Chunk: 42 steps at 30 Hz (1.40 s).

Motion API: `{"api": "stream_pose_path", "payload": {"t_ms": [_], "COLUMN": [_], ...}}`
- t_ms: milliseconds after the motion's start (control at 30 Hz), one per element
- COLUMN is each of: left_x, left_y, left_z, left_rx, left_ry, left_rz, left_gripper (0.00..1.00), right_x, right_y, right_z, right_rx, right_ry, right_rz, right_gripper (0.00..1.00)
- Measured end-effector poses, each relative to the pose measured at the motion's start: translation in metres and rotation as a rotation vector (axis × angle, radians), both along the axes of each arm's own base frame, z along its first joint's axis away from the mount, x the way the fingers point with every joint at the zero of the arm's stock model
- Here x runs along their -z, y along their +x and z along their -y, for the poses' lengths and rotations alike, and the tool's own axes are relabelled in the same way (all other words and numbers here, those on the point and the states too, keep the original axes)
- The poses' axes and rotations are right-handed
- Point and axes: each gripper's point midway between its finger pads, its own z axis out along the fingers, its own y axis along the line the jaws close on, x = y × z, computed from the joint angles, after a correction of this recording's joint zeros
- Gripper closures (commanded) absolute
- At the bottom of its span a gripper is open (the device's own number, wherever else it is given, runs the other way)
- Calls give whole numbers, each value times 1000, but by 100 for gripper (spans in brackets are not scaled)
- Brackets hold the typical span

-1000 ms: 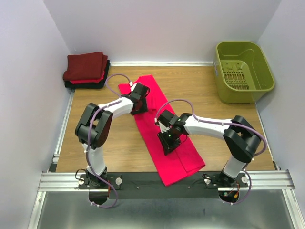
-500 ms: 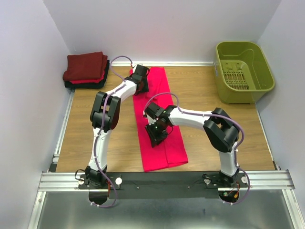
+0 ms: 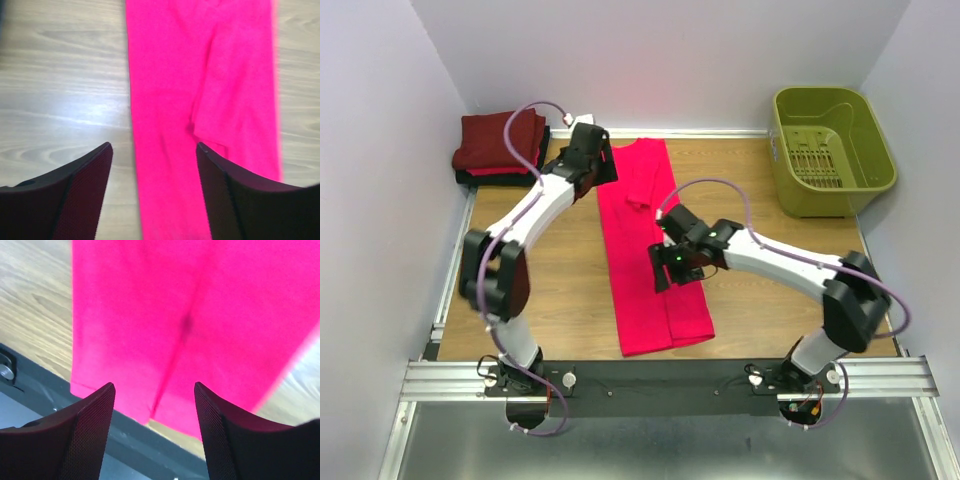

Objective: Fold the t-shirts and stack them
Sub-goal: Fold the tshirt

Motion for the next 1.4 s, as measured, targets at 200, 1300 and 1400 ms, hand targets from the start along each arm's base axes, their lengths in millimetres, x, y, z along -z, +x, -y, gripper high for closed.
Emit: {"api": "stream_pose_path", "payload": {"t_ms": [200,1300,1400], "left_x": [-22,113,117], "left_y": [-88,-371,-377], "left_z": [-3,35,38], "left_rx": [24,72,78], "left_ry": [-56,-197,-187], "left_rz": [28,-562,-585], "left_gripper": [16,17,18], "right_x": [7,71,72], "right_y": [-15,-86,-90], "right_z": [47,122,119], "right_rx": [141,259,243], "right_ry": [-42,-145,-124], "right_rz": [-13,-237,-257], "right_gripper": [32,71,88]}}
